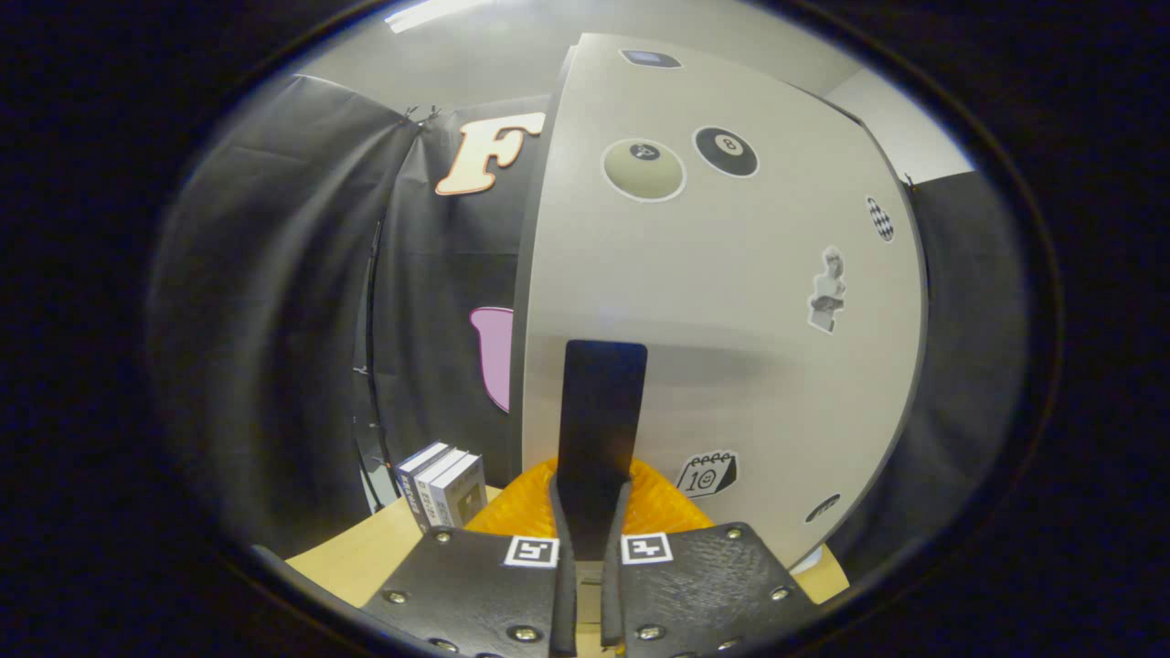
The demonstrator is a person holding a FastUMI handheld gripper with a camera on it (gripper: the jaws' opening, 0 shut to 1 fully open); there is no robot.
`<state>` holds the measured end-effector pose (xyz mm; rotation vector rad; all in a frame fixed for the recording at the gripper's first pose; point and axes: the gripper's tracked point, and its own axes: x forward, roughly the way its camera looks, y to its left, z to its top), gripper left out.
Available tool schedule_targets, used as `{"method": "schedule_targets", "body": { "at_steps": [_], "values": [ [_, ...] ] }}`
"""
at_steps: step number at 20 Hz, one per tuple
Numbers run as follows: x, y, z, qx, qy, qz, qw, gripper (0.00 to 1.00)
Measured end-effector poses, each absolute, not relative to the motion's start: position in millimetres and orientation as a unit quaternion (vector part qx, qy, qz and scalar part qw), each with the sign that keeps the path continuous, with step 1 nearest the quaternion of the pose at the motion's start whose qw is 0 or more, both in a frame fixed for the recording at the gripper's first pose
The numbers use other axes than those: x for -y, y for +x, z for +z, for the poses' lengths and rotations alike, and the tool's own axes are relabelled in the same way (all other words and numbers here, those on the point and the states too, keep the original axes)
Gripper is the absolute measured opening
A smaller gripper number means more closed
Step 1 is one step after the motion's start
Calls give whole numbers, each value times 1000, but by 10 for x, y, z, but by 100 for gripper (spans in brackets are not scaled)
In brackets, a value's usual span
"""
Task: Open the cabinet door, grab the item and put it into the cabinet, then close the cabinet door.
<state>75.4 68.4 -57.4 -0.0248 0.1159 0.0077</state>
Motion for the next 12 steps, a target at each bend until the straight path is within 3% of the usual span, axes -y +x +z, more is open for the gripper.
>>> {"method": "schedule_targets", "body": {
  "at_steps": [12],
  "values": [
    [-343, -45, -530, -57, -20, -20, 998, 11]
  ]
}}
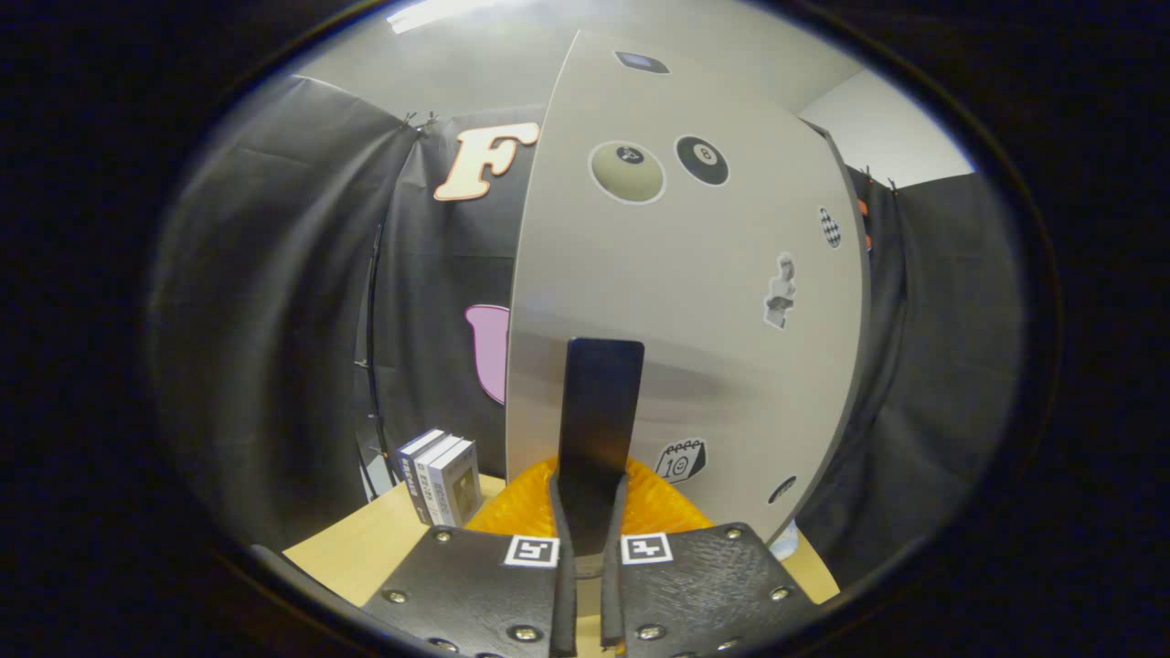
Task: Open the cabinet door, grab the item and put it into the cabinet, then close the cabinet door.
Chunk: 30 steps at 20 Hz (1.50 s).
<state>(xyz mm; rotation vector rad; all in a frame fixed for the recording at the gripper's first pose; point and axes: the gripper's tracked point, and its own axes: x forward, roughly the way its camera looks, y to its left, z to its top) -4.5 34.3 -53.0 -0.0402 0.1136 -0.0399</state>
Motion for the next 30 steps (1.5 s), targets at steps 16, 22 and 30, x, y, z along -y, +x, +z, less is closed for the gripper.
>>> {"method": "schedule_targets", "body": {
  "at_steps": [16, 22, 30],
  "values": [
    [391, -1079, -484, -74, -29, -115, 990, 10],
    [760, -1413, -473, -83, -33, -165, 982, 9],
    [1406, -1774, -505, -95, -7, -239, 966, 9]
  ]
}}
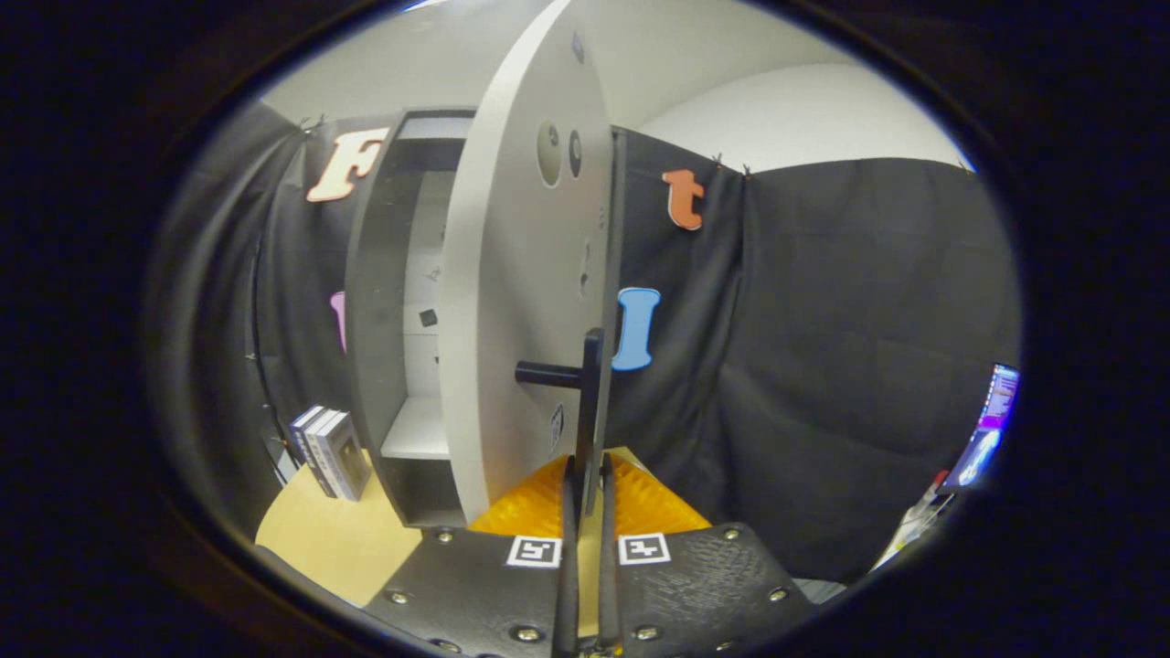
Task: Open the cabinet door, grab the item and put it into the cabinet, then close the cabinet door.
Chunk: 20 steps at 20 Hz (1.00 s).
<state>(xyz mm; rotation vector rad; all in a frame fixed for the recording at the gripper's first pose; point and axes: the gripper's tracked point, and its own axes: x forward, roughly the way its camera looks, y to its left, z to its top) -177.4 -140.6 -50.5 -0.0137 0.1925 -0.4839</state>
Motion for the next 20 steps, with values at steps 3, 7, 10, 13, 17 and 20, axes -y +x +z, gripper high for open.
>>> {"method": "schedule_targets", "body": {
  "at_steps": [3, 7, 10, 13, 17, 20],
  "values": [
    [1591, -1852, -500, -97, -18, -248, 964, 9],
    [1690, -1863, -524, -101, -5, -226, 969, 8],
    [1814, -1877, -521, -106, 10, -210, 972, 8],
    [1974, -1930, -536, -110, 34, -203, 972, 8],
    [2081, -1930, -542, -110, 36, -187, 975, 8],
    [2124, -1937, -513, -113, 37, -182, 976, 9]
  ]
}}
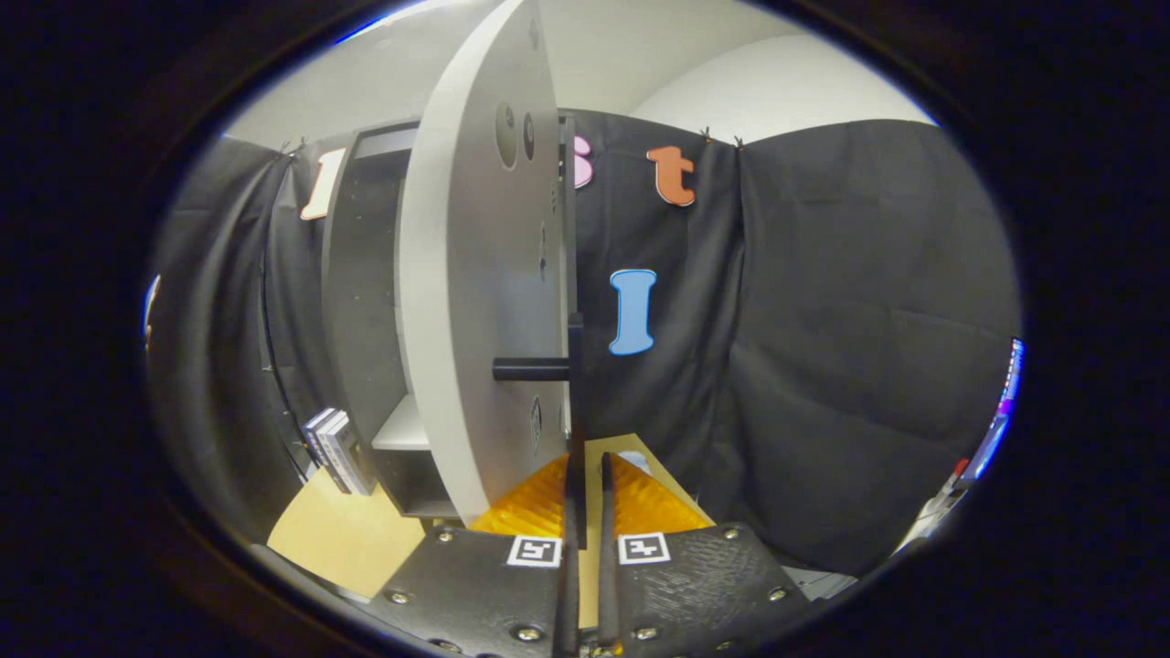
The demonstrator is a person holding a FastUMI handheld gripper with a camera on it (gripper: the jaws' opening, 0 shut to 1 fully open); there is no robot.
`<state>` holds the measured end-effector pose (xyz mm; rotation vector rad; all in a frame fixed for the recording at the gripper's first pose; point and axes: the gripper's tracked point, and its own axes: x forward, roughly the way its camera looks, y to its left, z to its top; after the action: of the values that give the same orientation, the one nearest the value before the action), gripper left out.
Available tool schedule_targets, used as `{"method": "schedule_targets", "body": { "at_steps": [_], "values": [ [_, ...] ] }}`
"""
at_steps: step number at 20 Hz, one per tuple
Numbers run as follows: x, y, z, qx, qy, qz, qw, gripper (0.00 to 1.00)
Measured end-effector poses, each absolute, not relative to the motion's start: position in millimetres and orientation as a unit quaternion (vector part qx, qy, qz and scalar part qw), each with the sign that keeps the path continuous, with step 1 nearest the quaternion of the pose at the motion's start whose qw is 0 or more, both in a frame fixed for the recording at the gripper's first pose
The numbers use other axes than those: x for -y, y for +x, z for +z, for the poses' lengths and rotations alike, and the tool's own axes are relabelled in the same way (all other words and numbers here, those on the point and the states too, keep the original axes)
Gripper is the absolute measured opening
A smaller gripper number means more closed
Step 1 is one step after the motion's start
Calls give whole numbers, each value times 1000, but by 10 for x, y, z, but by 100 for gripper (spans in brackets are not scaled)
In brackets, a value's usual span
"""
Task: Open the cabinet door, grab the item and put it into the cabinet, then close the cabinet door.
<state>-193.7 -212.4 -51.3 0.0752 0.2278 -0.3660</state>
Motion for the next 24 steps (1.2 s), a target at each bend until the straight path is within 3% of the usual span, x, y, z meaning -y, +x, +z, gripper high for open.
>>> {"method": "schedule_targets", "body": {
  "at_steps": [3, 14, 24],
  "values": [
    [2157, -2045, -626, -130, 13, -183, 974, 8],
    [2554, -2539, -453, -105, 3, -285, 953, 8],
    [2052, -2327, -442, -95, 21, -225, 970, 9]
  ]
}}
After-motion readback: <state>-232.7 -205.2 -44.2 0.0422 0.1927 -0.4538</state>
